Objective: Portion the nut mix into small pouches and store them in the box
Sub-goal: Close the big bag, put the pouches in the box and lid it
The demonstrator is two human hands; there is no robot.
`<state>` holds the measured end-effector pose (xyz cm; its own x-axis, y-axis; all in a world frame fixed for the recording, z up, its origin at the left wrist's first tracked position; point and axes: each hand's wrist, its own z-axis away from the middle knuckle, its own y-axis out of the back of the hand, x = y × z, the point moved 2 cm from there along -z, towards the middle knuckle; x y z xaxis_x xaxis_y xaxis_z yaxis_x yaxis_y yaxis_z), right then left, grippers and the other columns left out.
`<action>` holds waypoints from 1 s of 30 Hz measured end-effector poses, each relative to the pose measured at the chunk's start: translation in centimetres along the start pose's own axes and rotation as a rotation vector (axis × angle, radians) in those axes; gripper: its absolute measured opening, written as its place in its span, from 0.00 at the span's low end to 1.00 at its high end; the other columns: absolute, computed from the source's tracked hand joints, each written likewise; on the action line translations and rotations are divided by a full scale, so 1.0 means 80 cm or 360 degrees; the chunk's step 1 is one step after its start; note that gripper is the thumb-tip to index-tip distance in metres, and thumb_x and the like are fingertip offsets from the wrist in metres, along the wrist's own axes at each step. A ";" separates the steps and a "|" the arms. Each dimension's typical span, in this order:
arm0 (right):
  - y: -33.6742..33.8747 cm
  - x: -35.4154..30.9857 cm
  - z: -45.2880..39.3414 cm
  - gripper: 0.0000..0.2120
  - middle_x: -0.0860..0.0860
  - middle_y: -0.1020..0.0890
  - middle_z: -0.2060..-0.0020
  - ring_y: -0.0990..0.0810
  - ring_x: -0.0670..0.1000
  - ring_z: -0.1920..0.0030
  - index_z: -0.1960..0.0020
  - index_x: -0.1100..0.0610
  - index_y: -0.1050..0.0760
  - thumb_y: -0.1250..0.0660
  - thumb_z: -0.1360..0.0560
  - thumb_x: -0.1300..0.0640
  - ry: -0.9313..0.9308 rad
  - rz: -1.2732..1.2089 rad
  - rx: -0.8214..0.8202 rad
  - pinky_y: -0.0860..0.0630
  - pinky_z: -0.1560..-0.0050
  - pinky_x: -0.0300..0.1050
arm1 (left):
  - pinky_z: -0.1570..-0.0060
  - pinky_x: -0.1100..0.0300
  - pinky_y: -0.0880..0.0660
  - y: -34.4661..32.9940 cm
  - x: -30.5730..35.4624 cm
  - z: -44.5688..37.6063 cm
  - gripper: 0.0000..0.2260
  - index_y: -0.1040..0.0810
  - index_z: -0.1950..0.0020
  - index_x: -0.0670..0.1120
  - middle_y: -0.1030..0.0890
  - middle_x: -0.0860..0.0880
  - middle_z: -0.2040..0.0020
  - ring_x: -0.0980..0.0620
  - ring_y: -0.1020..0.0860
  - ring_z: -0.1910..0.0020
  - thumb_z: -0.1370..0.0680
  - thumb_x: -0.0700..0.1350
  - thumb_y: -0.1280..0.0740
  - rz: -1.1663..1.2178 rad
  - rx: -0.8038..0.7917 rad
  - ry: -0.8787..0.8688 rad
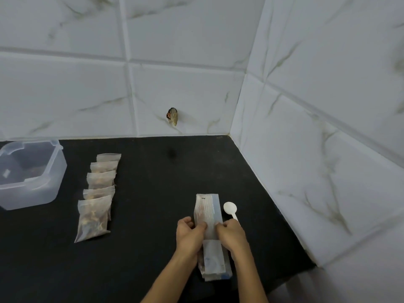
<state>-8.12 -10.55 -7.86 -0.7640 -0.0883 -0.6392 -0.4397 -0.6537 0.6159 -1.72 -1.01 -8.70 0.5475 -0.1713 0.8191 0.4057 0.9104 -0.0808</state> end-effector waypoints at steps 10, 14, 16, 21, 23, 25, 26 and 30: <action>-0.011 -0.020 0.019 0.12 0.59 0.19 0.51 0.19 0.57 0.49 0.50 0.59 0.23 0.41 0.20 0.53 0.0132 -0.0310 -0.0173 0.22 0.45 0.55 | 0.62 0.58 0.23 0.042 0.007 0.009 0.10 0.23 0.42 0.44 0.18 0.44 0.49 0.48 0.19 0.51 0.22 0.37 0.34 0.0164 -0.0141 0.0001; -0.022 -0.049 0.025 0.10 0.58 0.18 0.53 0.18 0.56 0.52 0.50 0.58 0.23 0.39 0.20 0.53 0.0267 -0.0487 -0.0217 0.20 0.48 0.55 | 0.62 0.56 0.23 0.068 0.020 0.015 0.11 0.25 0.42 0.51 0.19 0.46 0.47 0.48 0.19 0.50 0.22 0.38 0.35 0.0295 -0.0178 -0.0086; -0.032 -0.069 0.029 0.07 0.53 0.18 0.53 0.18 0.52 0.53 0.48 0.56 0.24 0.38 0.20 0.54 0.0337 -0.0581 -0.0233 0.20 0.52 0.49 | 0.61 0.54 0.21 0.086 0.028 0.015 0.12 0.26 0.40 0.50 0.19 0.44 0.46 0.47 0.18 0.50 0.22 0.39 0.34 0.0342 -0.0179 -0.0123; -0.074 -0.125 0.044 0.06 0.51 0.21 0.53 0.20 0.49 0.54 0.49 0.53 0.28 0.33 0.24 0.54 0.0460 -0.0685 -0.0237 0.22 0.57 0.45 | 0.63 0.55 0.22 0.146 0.052 0.011 0.11 0.28 0.43 0.44 0.17 0.42 0.53 0.48 0.18 0.59 0.23 0.37 0.32 0.0452 0.0101 -0.0274; -0.099 -0.150 0.054 0.07 0.53 0.20 0.54 0.20 0.51 0.54 0.53 0.54 0.29 0.31 0.25 0.53 0.0555 -0.0678 -0.0235 0.21 0.54 0.49 | 0.66 0.57 0.23 0.179 0.062 0.011 0.10 0.29 0.45 0.44 0.17 0.42 0.54 0.49 0.19 0.62 0.24 0.36 0.32 0.0491 0.0224 -0.0351; -0.123 -0.178 0.068 0.09 0.55 0.19 0.56 0.19 0.53 0.55 0.55 0.55 0.29 0.30 0.26 0.52 0.0653 -0.0662 -0.0243 0.21 0.52 0.52 | 0.68 0.58 0.24 0.213 0.076 0.013 0.09 0.29 0.48 0.43 0.17 0.41 0.54 0.49 0.18 0.62 0.24 0.37 0.31 0.0491 0.0314 -0.0447; -0.136 -0.191 0.075 0.09 0.55 0.19 0.57 0.19 0.53 0.55 0.56 0.55 0.29 0.30 0.26 0.51 0.0685 -0.0657 -0.0253 0.21 0.53 0.53 | 0.68 0.58 0.24 0.230 0.084 0.014 0.07 0.28 0.50 0.42 0.17 0.41 0.54 0.49 0.18 0.62 0.24 0.37 0.31 0.0456 0.0356 -0.0502; -0.185 -0.243 0.098 0.09 0.51 0.19 0.56 0.18 0.50 0.55 0.54 0.53 0.27 0.31 0.26 0.49 0.0725 -0.0652 -0.0346 0.19 0.51 0.52 | 0.68 0.58 0.25 0.302 0.116 0.015 0.05 0.25 0.54 0.40 0.17 0.43 0.60 0.51 0.19 0.64 0.24 0.41 0.30 0.0279 0.0511 -0.0676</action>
<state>9.53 6.74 -0.90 -0.2568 -0.0782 -0.9633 -0.5106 -0.8353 0.2039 12.28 19.84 -2.34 0.2171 0.0996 0.9711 0.0556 0.9919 -0.1141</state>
